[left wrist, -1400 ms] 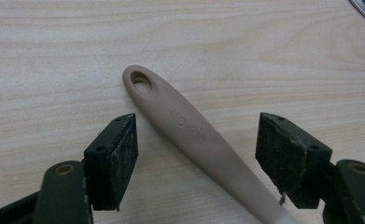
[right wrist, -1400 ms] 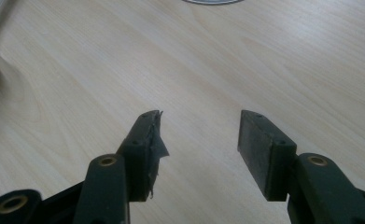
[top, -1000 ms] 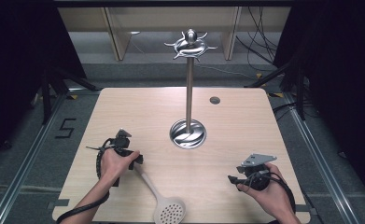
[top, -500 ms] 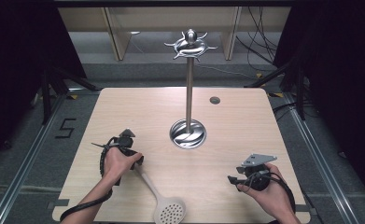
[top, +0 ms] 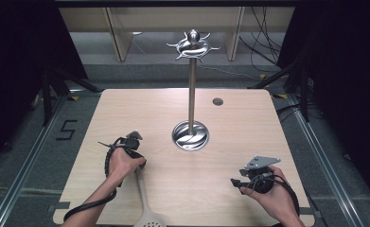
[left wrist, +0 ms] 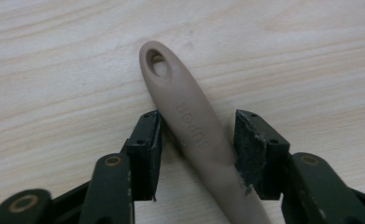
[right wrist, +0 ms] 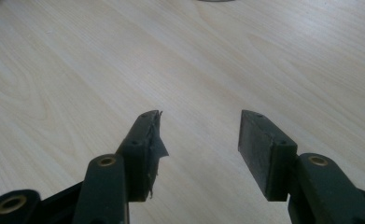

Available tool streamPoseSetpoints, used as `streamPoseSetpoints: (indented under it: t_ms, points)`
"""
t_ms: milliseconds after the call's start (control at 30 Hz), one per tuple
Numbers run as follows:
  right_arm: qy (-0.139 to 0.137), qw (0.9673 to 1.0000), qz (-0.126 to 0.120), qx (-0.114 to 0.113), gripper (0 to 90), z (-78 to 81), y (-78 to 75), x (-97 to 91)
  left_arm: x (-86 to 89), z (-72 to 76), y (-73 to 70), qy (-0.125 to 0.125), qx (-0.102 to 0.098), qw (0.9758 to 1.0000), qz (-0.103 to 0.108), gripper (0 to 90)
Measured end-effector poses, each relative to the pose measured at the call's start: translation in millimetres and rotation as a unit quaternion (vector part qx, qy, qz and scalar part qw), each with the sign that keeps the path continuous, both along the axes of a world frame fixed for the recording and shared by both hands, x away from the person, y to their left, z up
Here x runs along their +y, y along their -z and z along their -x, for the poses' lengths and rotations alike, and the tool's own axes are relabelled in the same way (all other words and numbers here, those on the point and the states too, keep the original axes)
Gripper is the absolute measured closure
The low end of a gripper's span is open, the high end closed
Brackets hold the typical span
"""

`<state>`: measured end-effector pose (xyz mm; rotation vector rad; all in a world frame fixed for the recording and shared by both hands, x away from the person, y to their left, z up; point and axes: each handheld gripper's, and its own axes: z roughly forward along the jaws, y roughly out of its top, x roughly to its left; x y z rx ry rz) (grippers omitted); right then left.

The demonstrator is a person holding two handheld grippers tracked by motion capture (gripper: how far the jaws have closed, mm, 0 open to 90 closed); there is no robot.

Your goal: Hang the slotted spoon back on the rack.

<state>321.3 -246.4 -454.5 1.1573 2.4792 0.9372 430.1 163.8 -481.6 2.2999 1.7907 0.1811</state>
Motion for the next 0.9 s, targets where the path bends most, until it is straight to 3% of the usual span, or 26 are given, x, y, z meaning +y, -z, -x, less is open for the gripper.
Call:
streamPoseSetpoints:
  t_ms: [167, 200, 233, 300, 467, 600, 700, 767, 800, 900]
  points:
    - [-0.001, 1.0, -0.001, -0.002, 49.2, 0.1, 0.5, 0.2, -5.6, 1.4, -1.0, 0.03, 0.001, 0.9995, -0.006, 60.1]
    - [-0.001, 1.0, -0.001, -0.002, 49.2, 0.2, 0.5, 0.2, -8.3, 2.4, -1.0, 0.026, 0.003, 0.9996, 0.01, 61.4]
    - [-0.001, 1.0, -0.001, -0.002, 49.1, 0.2, 0.6, 0.1, -8.3, 2.4, -1.0, 0.026, 0.003, 0.9996, 0.01, 62.7]
    - [-0.001, 1.0, -0.001, -0.002, 49.1, 0.1, 0.7, 0.2, -11.6, 3.2, -1.3, 0.049, 0.006, 0.9987, 0.013, 64.8]
    - [-0.003, 1.0, 0.0, 0.001, 49.0, 0.3, 0.3, 0.2, -15.3, 8.0, -3.0, 0.075, 0.0, 0.9971, 0.007, 67.0]
    - [0.002, 1.0, -0.003, 0.008, 48.7, 1.0, -0.3, 1.0, -15.3, 10.1, -1.3, 0.078, -0.002, 0.9966, 0.026, 67.0]
    - [0.001, 1.0, -0.003, 0.008, 48.6, 1.0, -0.4, 1.2, -17.4, 10.7, 0.1, 0.07, -0.009, 0.9972, 0.022, 66.8]
    - [0.001, 1.0, -0.004, 0.008, 48.5, 1.2, -0.6, 1.4, -18.1, 10.1, -0.5, 0.081, -0.002, 0.9966, 0.017, 66.7]
    - [0.0, 1.0, -0.004, 0.005, 48.4, 1.1, -0.5, 1.2, -19.6, 10.0, -1.0, 0.079, -0.005, 0.9968, 0.004, 66.5]
    - [-0.004, 1.0, -0.001, -0.001, 48.4, 0.5, 0.2, 0.5, -20.4, 9.9, -0.1, 0.083, 0.002, 0.9964, 0.017, 66.1]
